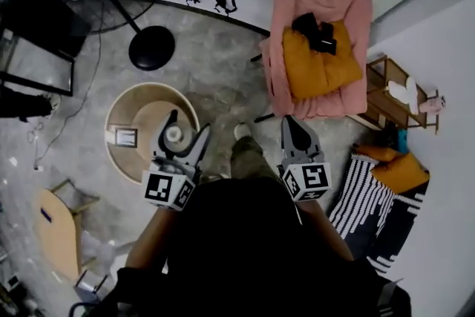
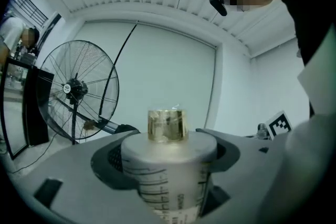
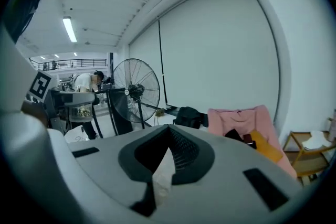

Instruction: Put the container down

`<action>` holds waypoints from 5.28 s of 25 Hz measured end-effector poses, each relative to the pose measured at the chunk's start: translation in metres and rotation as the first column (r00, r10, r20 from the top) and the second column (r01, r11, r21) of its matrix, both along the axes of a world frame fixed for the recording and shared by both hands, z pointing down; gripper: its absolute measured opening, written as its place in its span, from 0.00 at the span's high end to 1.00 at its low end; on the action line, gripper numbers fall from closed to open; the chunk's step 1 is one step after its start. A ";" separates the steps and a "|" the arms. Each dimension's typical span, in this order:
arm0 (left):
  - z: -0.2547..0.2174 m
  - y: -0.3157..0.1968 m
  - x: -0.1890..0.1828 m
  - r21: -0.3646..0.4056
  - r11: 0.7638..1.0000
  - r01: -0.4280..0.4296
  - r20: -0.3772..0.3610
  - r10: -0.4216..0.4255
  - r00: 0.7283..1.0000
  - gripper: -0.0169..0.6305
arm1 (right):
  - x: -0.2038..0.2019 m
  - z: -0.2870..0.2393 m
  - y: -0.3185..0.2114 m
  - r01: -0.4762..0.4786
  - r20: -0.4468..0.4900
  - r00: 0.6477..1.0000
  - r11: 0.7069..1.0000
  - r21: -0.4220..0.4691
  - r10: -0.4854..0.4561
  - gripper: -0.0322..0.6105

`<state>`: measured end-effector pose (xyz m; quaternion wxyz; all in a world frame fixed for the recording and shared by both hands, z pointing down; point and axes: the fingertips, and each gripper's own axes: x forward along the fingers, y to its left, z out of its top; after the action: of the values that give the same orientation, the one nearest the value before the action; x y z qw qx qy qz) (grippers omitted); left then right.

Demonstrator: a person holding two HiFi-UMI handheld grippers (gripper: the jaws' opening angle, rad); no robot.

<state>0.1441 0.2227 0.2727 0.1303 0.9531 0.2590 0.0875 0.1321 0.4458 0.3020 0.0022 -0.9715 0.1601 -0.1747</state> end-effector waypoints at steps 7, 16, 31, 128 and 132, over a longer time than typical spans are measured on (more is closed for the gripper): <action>0.005 -0.008 0.058 -0.029 0.985 0.172 0.041 -0.171 0.984 0.43 | 0.094 0.012 -0.002 0.167 0.021 0.986 0.986 -0.013 -0.167 0.92; -0.013 0.006 0.097 -0.034 0.939 0.343 0.012 -0.343 0.939 0.43 | 0.179 0.018 0.001 0.330 0.016 0.944 0.944 -0.001 -0.330 0.92; -0.006 -0.129 -0.010 0.031 0.719 0.694 0.050 -0.695 0.718 0.43 | 0.137 0.038 -0.207 0.777 0.032 0.630 0.627 -0.058 -0.776 0.92; 0.675 -0.362 -0.017 0.424 0.695 0.581 0.315 -0.714 0.625 0.43 | 0.028 0.431 -0.504 0.955 0.389 0.145 0.231 0.184 -0.910 0.92; 0.675 -0.361 -0.019 0.396 0.711 0.581 0.331 -0.701 0.632 0.43 | 0.035 0.437 -0.500 0.953 0.393 0.178 0.257 0.158 -0.902 0.92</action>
<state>0.1256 -0.1381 0.9477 0.0883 0.9410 -0.1518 0.2893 0.1669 -0.0544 0.7386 -0.1307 -0.6100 0.7003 -0.3470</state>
